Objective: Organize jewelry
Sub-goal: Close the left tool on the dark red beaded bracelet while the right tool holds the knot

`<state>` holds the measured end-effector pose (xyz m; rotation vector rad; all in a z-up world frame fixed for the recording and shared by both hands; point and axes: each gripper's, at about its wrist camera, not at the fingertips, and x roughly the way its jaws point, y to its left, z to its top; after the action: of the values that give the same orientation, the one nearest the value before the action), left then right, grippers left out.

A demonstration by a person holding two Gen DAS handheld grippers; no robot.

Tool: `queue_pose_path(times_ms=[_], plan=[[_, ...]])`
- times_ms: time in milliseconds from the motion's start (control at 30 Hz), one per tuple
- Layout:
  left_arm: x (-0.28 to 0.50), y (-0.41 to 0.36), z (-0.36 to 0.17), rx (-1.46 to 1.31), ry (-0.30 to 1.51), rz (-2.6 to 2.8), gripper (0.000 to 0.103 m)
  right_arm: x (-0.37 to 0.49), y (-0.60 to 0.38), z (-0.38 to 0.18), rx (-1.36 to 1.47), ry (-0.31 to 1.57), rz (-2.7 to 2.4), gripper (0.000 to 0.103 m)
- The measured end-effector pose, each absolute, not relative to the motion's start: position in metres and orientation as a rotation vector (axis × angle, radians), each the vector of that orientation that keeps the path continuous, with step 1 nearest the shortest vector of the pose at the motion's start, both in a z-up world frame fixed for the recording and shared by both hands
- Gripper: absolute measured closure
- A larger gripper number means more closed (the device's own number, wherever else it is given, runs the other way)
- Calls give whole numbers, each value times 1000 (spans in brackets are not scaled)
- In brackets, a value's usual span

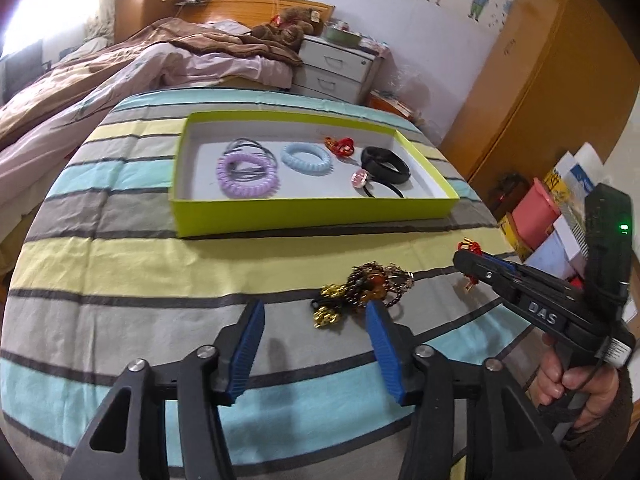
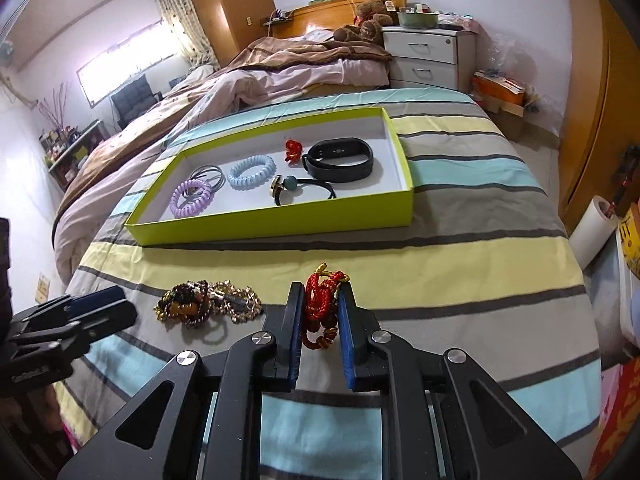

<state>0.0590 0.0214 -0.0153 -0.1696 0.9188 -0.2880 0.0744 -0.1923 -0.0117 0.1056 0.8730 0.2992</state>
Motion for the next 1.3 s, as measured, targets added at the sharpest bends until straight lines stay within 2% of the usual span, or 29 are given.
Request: queue_pose_path(times_ms=[333,767,833,867,1000,1033,1167,1300], plan=[[70,-28,-22,54,917,-271,50,63,-209,-10,152,863,298,86],[80,-49,-29,120,927,-241,50,64,-213,-16,178,872,323,86],[80,-48,-29,112,922,-242,54,65,-214,-16,180,871,327,86],[80,-49,-28,109,921,-244,59,64,-214,-16,181,871,327,86],[78,-47,-26,97,915,-264,62,65,-214,-16,183,871,327,86],[77,-48,-26,97,913,-270,68,65,-214,-16,182,871,327,86],[71,-50,-21,99,895,-295,79,65,-215,-16,181,870,325,86],[67,-47,-18,76,893,-315,80,65,-217,-17,186,869,321,86]])
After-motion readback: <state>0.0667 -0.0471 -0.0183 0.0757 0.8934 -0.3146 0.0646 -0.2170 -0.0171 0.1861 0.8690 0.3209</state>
